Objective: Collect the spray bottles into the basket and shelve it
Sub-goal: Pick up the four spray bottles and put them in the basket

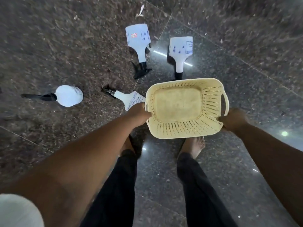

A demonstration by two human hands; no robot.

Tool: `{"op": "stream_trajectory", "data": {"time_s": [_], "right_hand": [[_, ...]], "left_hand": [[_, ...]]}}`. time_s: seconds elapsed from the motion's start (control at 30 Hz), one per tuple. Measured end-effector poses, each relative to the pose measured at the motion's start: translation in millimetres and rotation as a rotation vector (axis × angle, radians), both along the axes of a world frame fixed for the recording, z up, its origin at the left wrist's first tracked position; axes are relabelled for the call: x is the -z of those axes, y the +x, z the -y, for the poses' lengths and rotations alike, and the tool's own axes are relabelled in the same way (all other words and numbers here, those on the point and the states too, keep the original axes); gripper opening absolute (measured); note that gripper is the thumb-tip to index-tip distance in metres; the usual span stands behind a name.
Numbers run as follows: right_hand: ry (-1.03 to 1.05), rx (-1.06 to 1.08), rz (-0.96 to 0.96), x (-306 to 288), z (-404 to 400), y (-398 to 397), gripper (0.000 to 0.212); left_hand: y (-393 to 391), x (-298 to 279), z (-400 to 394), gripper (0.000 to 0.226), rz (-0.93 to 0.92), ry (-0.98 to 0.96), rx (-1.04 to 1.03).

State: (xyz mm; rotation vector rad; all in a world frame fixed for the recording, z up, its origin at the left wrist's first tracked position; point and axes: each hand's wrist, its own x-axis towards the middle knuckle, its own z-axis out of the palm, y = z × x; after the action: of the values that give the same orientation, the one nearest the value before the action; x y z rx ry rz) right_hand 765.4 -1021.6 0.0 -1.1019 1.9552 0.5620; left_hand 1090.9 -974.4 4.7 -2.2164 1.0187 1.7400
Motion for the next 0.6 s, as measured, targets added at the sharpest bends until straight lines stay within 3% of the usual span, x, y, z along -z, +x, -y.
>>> {"op": "stream_trajectory", "data": {"time_s": [0.23, 0.43, 0.5, 0.6], "right_hand": [[0.097, 0.168, 0.021, 7.4, -19.0, -1.0, 0.035], [0.181, 0.104, -0.019, 6.3, -25.7, 0.4, 0.042], [0.138, 0.152, 0.041, 2.8, -23.6, 3.6, 0.048], [-0.089, 0.099, 0.020, -7.5, -8.9, 10.8, 0.079]], "left_hand": [[10.5, 11.1, 3.2, 0.027, 0.015, 0.061, 0.171], [13.0, 17.2, 16.1, 0.039, 0.044, 0.095, 0.324], [14.1, 18.8, 19.0, 0.043, 0.049, 0.112, 0.360], [13.5, 15.7, 27.0, 0.059, 0.120, 0.049, 0.383]]}}
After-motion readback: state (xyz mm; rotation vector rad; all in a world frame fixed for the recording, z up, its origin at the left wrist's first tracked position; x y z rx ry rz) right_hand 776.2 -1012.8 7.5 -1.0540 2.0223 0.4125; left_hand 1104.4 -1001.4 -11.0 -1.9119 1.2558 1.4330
